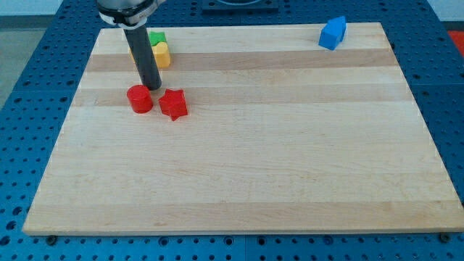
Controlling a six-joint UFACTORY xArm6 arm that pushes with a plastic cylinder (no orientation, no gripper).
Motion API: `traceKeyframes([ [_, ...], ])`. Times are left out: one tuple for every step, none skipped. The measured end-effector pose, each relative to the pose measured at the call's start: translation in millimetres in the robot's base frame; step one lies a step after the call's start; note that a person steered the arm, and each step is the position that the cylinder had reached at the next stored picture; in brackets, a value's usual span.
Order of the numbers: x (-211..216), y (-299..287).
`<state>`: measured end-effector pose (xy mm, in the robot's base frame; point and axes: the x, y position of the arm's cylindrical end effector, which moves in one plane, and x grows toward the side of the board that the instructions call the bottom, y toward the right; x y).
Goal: Move red circle closer to the red star
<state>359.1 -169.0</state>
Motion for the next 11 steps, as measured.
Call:
traceKeyframes([
  [18.1, -22.4],
  [26.8, -40.2],
  [27.4, -66.8],
  [49.4, -88.8],
  [62.9, -87.7],
  [63.3, -71.5],
  [63.3, -51.9],
  [63.3, -33.2],
  [63.3, -21.8],
  [63.3, -20.5],
  [55.9, -34.8],
])
